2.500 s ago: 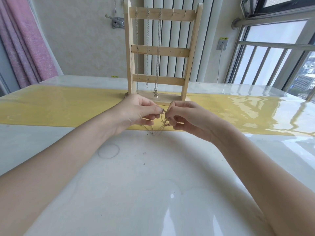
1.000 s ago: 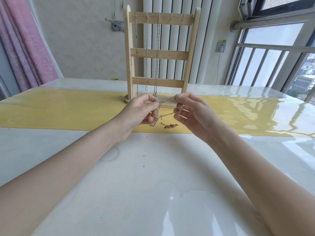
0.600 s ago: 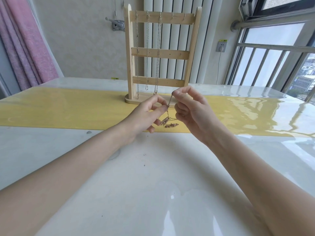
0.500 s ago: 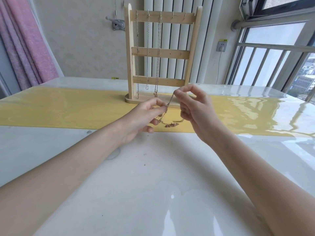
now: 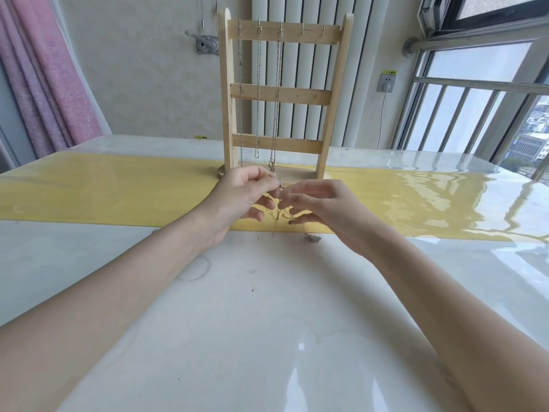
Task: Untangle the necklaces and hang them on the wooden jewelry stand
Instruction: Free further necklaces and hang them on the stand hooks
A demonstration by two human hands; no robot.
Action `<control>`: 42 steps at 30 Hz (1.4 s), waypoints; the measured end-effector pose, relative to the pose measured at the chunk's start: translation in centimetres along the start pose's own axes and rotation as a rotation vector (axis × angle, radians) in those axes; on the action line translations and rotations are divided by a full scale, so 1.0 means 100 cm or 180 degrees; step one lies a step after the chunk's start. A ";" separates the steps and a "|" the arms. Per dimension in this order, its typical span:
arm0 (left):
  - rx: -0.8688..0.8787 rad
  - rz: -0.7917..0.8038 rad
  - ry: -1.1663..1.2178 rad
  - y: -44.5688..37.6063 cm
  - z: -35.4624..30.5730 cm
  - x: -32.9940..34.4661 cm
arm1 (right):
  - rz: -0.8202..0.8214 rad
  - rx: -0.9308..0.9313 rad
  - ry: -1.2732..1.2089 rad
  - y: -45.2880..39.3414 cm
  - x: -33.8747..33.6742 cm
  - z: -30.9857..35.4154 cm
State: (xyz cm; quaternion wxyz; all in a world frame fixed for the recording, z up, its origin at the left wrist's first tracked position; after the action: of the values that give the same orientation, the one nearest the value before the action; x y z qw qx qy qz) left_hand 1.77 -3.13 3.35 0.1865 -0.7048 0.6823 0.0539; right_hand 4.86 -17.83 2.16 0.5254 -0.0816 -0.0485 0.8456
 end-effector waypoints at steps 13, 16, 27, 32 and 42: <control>-0.0149 0.0205 0.0485 0.002 0.001 0.005 | 0.0067 0.0037 -0.0450 0.000 0.005 0.004; -0.0261 0.0296 0.0646 0.002 0.001 0.010 | 0.0347 0.0314 -0.0627 0.003 0.010 0.002; 0.0139 -0.0008 -0.0082 0.002 -0.001 0.006 | 0.0234 0.0104 -0.0359 0.003 0.010 0.002; 0.0091 0.0139 0.0220 0.002 -0.001 0.006 | 0.0110 -0.0113 -0.0519 0.001 0.006 0.001; -0.0122 0.0526 0.0443 0.002 0.002 0.010 | 0.0286 0.0043 -0.0927 0.001 0.007 0.002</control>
State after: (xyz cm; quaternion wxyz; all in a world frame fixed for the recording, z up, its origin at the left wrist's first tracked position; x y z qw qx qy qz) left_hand 1.70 -3.96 2.78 0.1200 -0.6516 0.7483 0.0331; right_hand 4.42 -17.30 2.25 0.4750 0.0432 -0.1149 0.8714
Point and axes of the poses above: each hand's wrist, its own y-axis away from the middle knuckle, its own x-axis out of the palm, z = x × y, the point moved 4 cm from there along -y, towards the middle knuckle, and after that the axes turned 12 degrees about -y, right-handed, at the moved point
